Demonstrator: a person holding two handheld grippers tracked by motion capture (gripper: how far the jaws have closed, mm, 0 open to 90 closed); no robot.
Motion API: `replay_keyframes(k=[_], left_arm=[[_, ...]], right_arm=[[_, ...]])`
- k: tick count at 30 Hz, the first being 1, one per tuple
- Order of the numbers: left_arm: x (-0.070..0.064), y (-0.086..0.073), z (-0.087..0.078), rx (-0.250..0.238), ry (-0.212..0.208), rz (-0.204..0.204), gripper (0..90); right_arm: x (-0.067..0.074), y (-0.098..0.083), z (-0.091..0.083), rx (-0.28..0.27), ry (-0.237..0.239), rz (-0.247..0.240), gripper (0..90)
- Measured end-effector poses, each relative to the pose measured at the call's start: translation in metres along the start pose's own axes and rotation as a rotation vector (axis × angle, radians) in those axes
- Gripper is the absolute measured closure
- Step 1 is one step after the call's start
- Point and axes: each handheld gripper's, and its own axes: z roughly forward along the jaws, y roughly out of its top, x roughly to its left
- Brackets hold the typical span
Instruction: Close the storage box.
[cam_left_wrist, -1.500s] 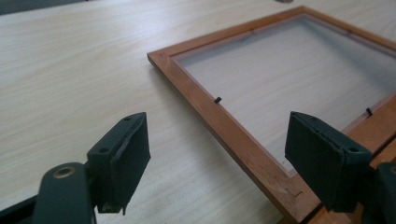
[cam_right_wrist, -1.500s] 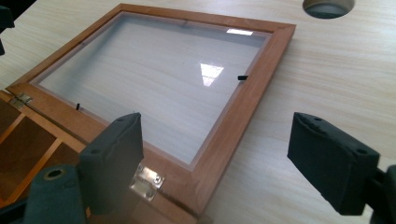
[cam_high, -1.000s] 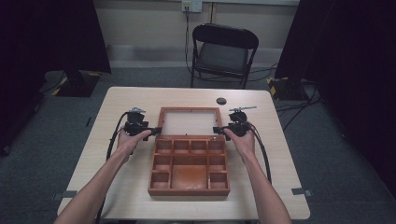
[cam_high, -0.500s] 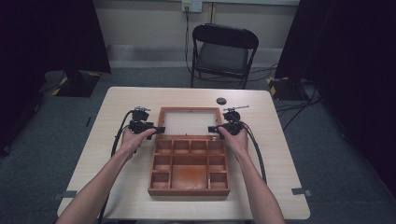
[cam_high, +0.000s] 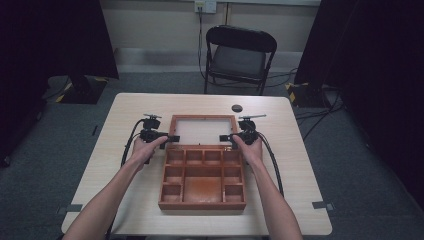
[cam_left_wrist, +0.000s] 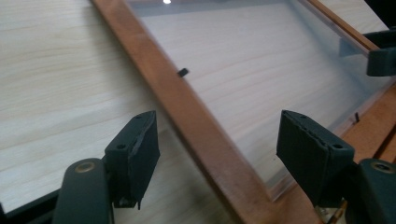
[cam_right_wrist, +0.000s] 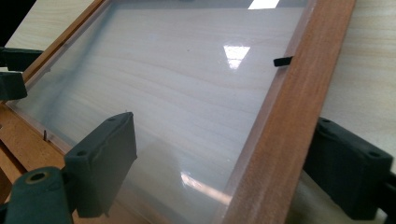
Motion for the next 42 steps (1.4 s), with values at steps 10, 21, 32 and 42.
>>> replay_keyframes(k=[10,21,32,42], left_arm=[[0.002,0.003,0.002,0.022,-0.014,-0.023,28.0],[0.001,0.003,0.001,0.011,-0.004,0.000,27.4],[0.002,0.005,-0.001,-0.008,-0.025,0.002,28.7],[-0.004,0.008,-0.012,-0.073,0.017,0.067,37.8]], right_arm=[[0.001,0.002,0.002,0.007,-0.012,0.007,11.6],[-0.003,-0.001,-0.005,-0.057,0.000,-0.007,20.4],[-0.001,0.000,-0.013,-0.101,-0.012,-0.034,25.5],[0.006,0.003,-0.026,-0.140,-0.017,-0.076,27.3]])
